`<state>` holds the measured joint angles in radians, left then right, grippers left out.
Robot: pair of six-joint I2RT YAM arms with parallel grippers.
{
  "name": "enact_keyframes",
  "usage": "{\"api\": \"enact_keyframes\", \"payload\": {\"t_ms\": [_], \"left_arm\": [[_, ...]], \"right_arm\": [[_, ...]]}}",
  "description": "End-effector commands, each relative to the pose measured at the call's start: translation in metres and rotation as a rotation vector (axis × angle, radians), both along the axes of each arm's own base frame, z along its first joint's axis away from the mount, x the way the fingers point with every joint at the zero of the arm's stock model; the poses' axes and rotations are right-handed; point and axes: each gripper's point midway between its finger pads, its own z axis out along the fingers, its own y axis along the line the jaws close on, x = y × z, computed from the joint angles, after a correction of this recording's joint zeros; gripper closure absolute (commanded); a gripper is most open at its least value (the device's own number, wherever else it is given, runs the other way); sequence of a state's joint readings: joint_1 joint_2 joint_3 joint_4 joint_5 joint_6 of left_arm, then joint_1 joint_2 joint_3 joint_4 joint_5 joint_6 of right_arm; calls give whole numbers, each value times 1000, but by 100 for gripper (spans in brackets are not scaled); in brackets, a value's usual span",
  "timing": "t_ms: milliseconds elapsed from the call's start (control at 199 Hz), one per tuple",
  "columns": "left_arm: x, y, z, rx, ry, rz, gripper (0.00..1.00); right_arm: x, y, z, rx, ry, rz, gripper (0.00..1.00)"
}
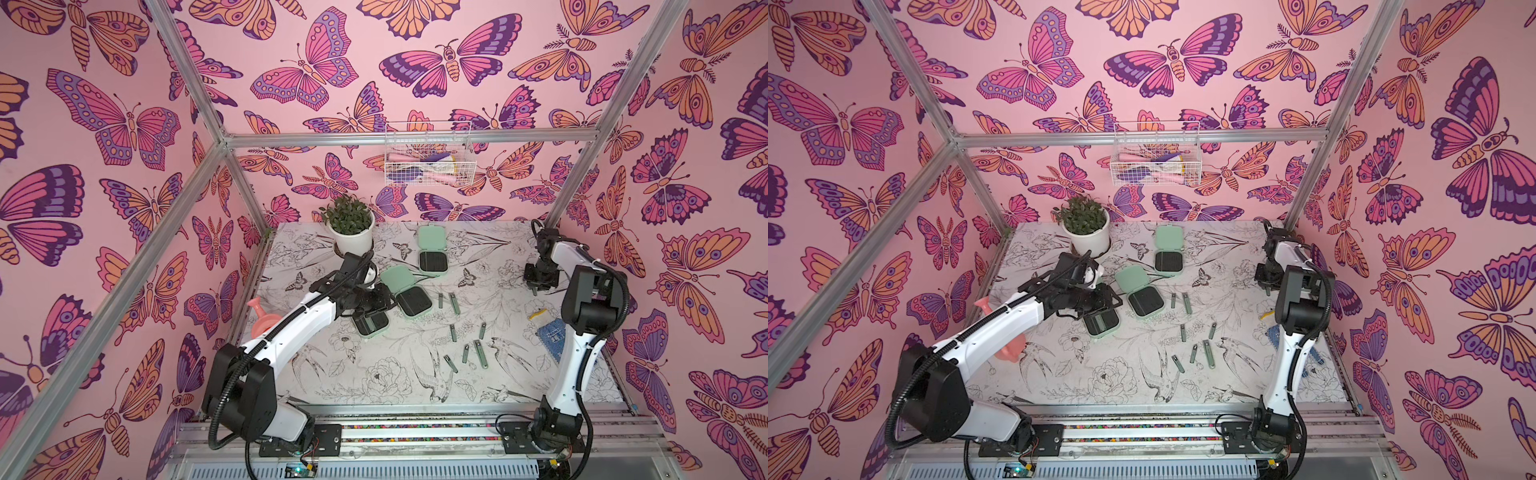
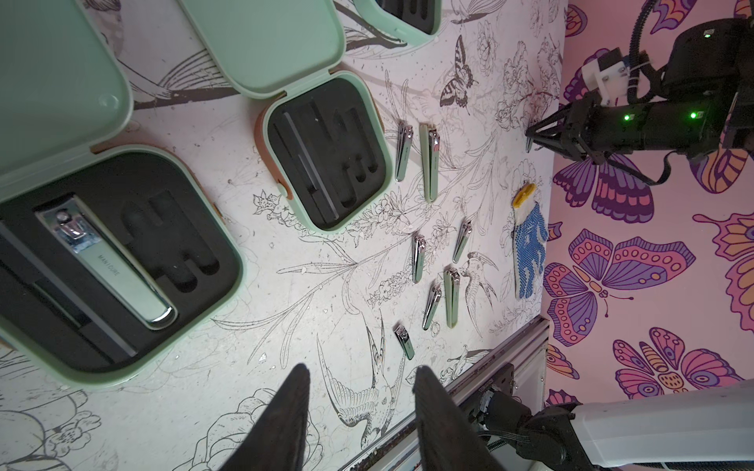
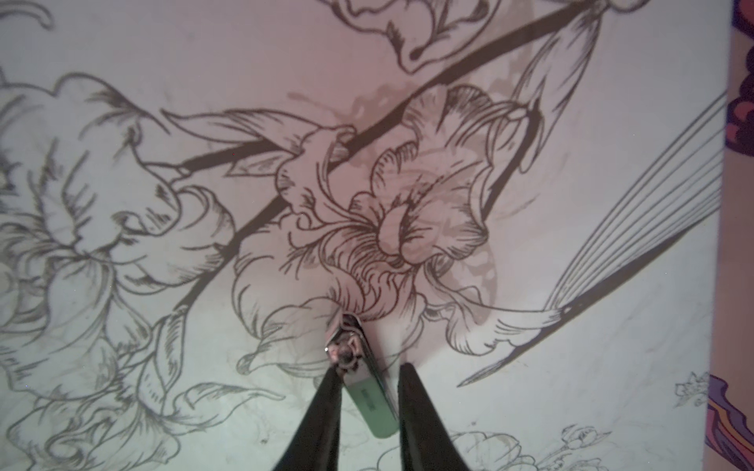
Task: Organize nail clipper sets
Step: Pick up the nail clipper from the center of the board.
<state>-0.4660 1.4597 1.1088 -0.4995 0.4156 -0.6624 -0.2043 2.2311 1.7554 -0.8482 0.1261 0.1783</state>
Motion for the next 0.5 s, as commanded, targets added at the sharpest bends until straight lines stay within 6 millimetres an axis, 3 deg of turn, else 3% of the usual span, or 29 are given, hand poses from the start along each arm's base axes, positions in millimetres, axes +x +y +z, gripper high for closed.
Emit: {"api": "enact_keyframes", "payload": {"t_ms": [0, 337, 498], "left_arm": [[0, 1, 0, 20, 5, 1, 55], [0, 1, -2, 23, 8, 1, 55], [-1, 1, -2, 23, 8, 0, 56]], "right_arm": [[-7, -2, -18, 18, 57, 5, 76], [-8, -4, -23, 29, 55, -4, 76], [-9, -2, -26, 40, 56, -5, 83]]}}
